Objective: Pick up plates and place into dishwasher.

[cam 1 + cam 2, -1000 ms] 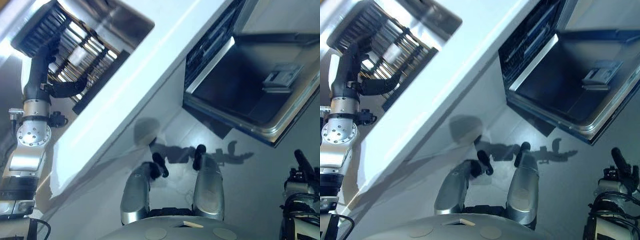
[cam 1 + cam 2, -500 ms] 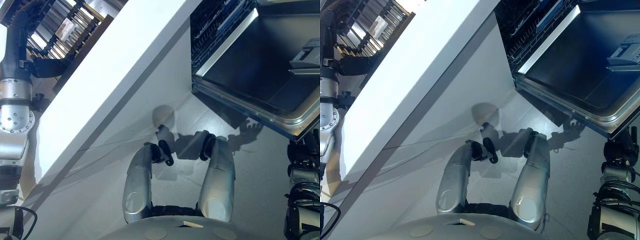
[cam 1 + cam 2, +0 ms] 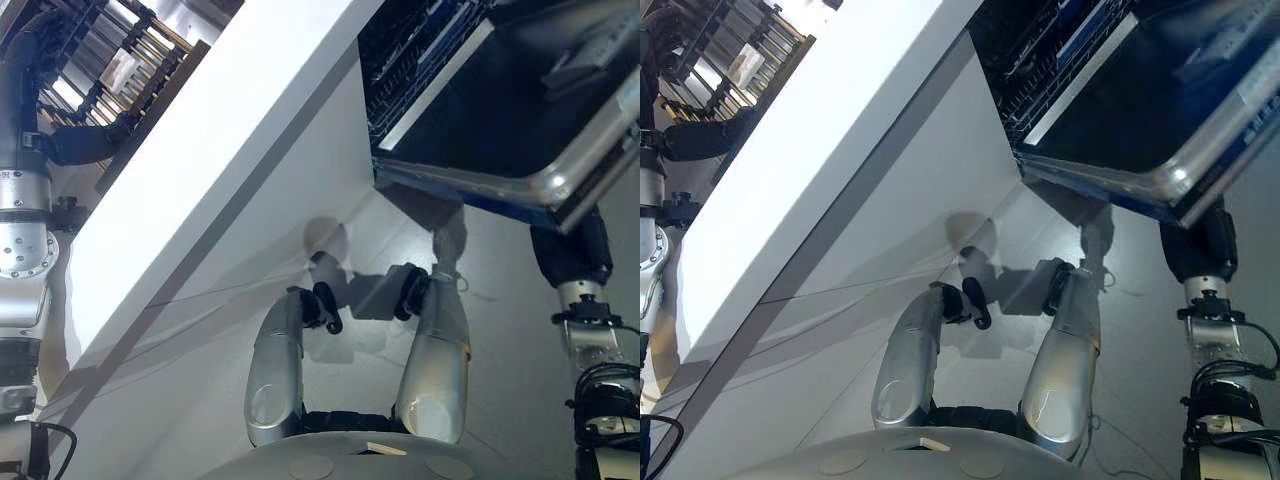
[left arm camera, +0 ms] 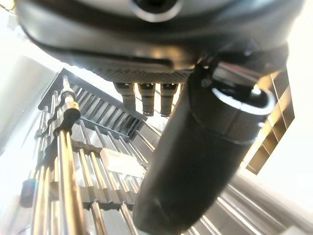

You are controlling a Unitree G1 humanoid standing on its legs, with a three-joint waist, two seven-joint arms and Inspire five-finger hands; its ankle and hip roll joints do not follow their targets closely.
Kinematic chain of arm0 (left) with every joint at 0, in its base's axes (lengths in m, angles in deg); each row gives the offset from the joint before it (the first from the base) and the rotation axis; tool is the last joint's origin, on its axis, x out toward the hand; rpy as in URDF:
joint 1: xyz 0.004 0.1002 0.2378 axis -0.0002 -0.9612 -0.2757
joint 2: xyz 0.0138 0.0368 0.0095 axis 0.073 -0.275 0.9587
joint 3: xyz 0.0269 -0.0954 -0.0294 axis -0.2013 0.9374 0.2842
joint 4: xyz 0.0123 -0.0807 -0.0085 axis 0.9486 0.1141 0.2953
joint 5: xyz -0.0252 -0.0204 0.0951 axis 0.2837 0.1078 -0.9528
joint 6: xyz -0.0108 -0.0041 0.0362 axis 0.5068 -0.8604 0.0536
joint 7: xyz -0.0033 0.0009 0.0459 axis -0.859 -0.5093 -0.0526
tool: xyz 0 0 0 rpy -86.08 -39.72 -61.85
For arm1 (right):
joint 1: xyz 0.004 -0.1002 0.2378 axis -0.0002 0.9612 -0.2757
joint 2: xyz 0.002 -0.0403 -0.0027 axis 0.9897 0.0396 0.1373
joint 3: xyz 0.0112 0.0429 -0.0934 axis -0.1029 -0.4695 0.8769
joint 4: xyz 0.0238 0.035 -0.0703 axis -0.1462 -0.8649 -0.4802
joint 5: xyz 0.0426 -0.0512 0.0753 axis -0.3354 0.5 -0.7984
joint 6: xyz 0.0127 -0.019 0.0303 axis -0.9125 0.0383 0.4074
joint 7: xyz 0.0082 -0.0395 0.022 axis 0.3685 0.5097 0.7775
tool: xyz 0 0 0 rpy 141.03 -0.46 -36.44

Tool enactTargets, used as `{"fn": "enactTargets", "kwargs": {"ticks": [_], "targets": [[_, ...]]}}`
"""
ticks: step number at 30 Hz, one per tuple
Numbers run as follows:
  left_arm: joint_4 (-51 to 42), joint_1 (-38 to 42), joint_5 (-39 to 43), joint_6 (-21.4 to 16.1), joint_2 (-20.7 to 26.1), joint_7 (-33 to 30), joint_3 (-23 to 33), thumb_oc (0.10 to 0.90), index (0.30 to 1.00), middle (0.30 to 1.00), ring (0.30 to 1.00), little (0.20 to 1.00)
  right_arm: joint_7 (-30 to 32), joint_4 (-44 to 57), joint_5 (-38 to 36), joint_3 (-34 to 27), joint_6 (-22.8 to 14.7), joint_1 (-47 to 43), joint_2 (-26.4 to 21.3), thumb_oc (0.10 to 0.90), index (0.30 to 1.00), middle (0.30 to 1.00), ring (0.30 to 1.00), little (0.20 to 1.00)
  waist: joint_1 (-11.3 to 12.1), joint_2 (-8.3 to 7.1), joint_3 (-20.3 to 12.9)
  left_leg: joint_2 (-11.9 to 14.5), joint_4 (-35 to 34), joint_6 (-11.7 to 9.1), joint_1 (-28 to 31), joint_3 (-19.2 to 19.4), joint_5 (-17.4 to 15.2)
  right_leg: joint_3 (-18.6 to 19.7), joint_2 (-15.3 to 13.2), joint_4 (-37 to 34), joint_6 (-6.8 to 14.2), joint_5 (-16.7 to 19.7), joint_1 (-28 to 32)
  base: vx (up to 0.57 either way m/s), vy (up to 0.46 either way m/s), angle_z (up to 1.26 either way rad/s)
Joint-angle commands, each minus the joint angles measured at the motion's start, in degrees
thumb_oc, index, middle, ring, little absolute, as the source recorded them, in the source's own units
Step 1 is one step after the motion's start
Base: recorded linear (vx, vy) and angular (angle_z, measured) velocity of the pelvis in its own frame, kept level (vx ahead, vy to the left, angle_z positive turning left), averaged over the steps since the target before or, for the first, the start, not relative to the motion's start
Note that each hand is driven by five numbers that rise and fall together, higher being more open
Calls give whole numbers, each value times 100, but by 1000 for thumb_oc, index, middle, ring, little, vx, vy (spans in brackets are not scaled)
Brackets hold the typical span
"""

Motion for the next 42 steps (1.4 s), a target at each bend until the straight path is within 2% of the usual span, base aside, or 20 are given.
{"fn": "enactTargets", "kwargs": {"ticks": [1, 8, 16, 18, 21, 22, 23, 26, 30, 35, 38, 42], "targets": [[-313, -183, 148, -533, -324, -216, 182, 800, 900, 900, 900, 900, -985, 1707, 1013, 944, 546, -1864, 211, 800, 900, 900, 900, 900, 464, -265, 20, -190, -166, 135, 114, 54, 77, -383, 126, -293, 372, -216, 603, 24, 75, 3], [-285, -185, 216, -521, -405, -148, 226, 800, 900, 900, 900, 900, -471, 2671, 1649, 1327, 579, -2247, 360, 800, 900, 900, 900, 900, 518, -190, 20, -311, -351, 143, 261, 55, 132, -371, 106, -347, 362, -191, 705, 30, 78, 3], [-359, -173, 197, -421, -535, -112, 189, 800, 900, 900, 900, 900, -45, 3196, 2215, 1620, 602, -2392, 525, 800, 900, 900, 900, 900, 536, -182, 20, -438, -509, 249, 443, 99, -59, -271, 99, -416, 415, -102, 780, 34, 85, 9], [-384, -188, 218, -418, -537, -103, 204, 800, 900, 900, 900, 900, 171, 3201, 2239, 1599, 525, -2324, 570, 800, 900, 900, 900, 900, 534, -198, 20, -452, -597, 271, 506, 109, -73, -243, 108, -496, 459, -40, 819, 2, 70, 5], [-423, -197, 213, -392, -544, -108, 227, 800, 900, 900, 900, 900, 760, 3075, 2258, 1440, 196, -2163, 673, 800, 900, 900, 900, 900, 508, -233, 20, -480, -814, 309, 667, 102, -17, -209, 147, -667, 520, 84, 923, -10, 55, 10], [-447, -217, 198, -388, -553, -122, 248, 800, 900, 900, 900, 900, 1050, 2984, 2413, 1335, -46, -2038, 742, 800, 900, 900, 900, 900, 492, -252, 19, -487, -934, 323, 757, 90, 8, -192, 174, -737, 554, 127, 979, -75, 57, 15], [-490, -271, 170, -390, -591, -162, 291, 800, 900, 900, 900, 900, 1436, 2861, 2638, 1170, -437, -1817, 844, 800, 900, 900, 900, 900, 453, -297, 20, -478, -1176, 378, 857, 159, 202, -242, 189, -962, 539, 343, 1054, -88, 64, 14], [-713, -517, 35, -394, -780, -294, 377, 800, 900, 900, 900, 900, 1945, 2571, 3726, 800, -1260, -984, 1045, 800, 900, 900, 900, 900, 360, -391, -73, -518, -1718, 408, 1220, 152, 336, -183, 299, -1371, 694, 607, 1278, -47, 64, 7], [-988, -1022, -177, -512, -1170, -285, 570, 800, 900, 900, 900, 900, 1972, 1930, 4729, 470, -1698, 25, 1252, 800, 900, 900, 900, 900, 230, -509, -363, -682, -2487, 401, 1725, 97, 520, -145, 418, -1981, 909, 1043, 1566, 10, 64, 10], [-1092, -1438, -290, -618, -1577, -123, 774, 800, 900, 900, 900, 900, 1850, 696, 5621, 458, -2005, 1046, 1470, 800, 900, 900, 900, 900, 130, -663, -906, -991, -3692, 309, 2502, -19, 827, -273, 649, -3033, 1067, 1471, 2146, 51, 33, 1], [-1121, -1513, -249, -514, -1692, -48, 797, 800, 900, 900, 900, 900, 1989, -21, 6263, 612, -1980, 1335, 1498, 800, 900, 900, 900, 900, 116, -713, -1206, -1100, -4326, 250, 2939, -124, 1009, -362, 826, -3593, 1124, 1585, 2536, 51, 30, 1], [-1035, -1389, -145, -312, -1747, 26, 726, 800, 900, 900, 900, 900, 2038, -940, 6551, 750, -1752, 1453, 1543, 800, 900, 900, 900, 900, 122, -765, -1511, -1155, -4781, 202, 3325, -177, 1137, -488, 940, -3919, 1194, 1734, 2826, 33, 32, 15]]}}
